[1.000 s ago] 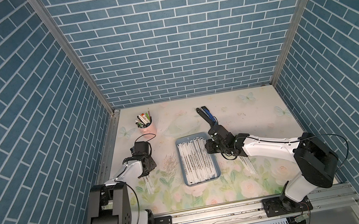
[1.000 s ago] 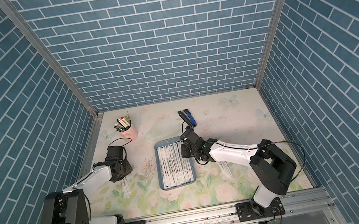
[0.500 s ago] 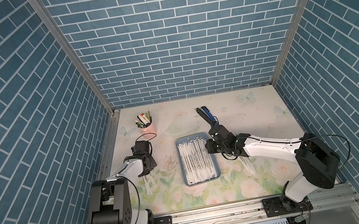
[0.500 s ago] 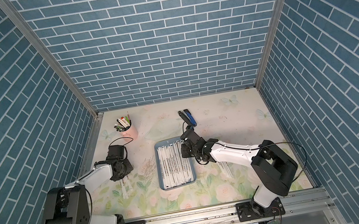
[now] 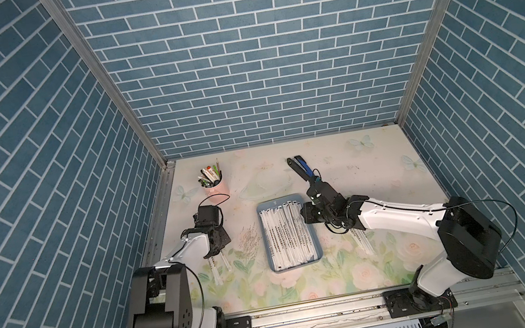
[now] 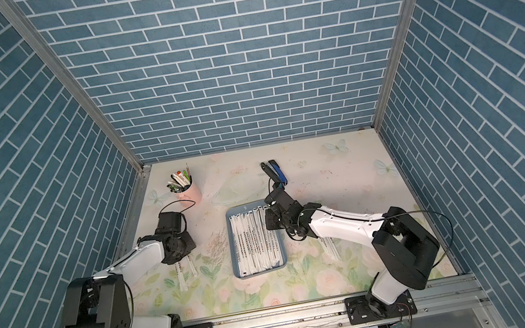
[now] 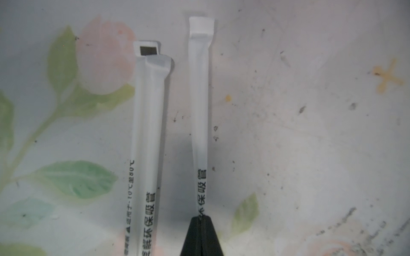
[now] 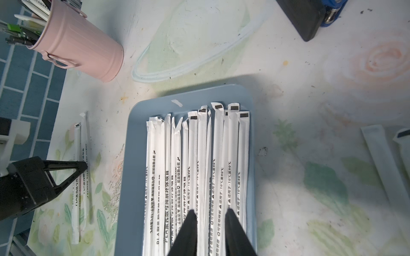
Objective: Put the straws into the storage box
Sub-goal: Pick up the straw from the center of the board, then place the straw in the storage box.
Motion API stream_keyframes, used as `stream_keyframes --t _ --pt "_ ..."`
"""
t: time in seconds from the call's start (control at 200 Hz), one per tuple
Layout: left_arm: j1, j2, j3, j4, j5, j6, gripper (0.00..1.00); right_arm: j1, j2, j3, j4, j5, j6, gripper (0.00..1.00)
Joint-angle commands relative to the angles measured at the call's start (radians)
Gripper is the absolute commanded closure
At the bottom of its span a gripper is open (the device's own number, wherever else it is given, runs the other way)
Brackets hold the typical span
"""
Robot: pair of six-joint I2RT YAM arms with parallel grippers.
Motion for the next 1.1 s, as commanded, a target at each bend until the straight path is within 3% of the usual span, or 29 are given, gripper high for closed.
stream_keyframes --t 0.0,0.11,0.285,0.41,0.51,0.74,1.095 --pt "-0.018 -0.072 0.065 -0.058 0.022 -0.008 1.00 -0.005 -0.028 0.009 -0.034 0.025 -0.015 0.76" --pt "-0.086 -0.154 0.116 -0.136 -0.012 -0.026 1.00 -0.012 -0.049 0.012 -0.071 0.046 -0.021 0.76" --pt "-0.336 -0.229 0.173 -0.220 -0.093 -0.156 1.00 -0.029 -0.114 -0.012 -0.098 0.100 -0.020 0.76" --pt "-0.552 -0.178 0.186 -0.155 -0.121 -0.316 1.00 -0.047 -0.116 -0.012 -0.107 0.115 -0.020 0.76" --pt "-0.657 -0.097 0.203 -0.056 -0.132 -0.378 1.00 -0.054 -0.111 -0.005 -0.106 0.116 -0.015 0.76" --pt "-0.747 0.095 0.239 0.080 -0.131 -0.410 1.00 -0.053 -0.112 0.000 -0.121 0.116 -0.009 0.76" --pt "-0.760 0.166 0.168 0.139 -0.129 -0.450 1.00 -0.054 -0.123 -0.024 -0.117 0.109 0.009 0.76"
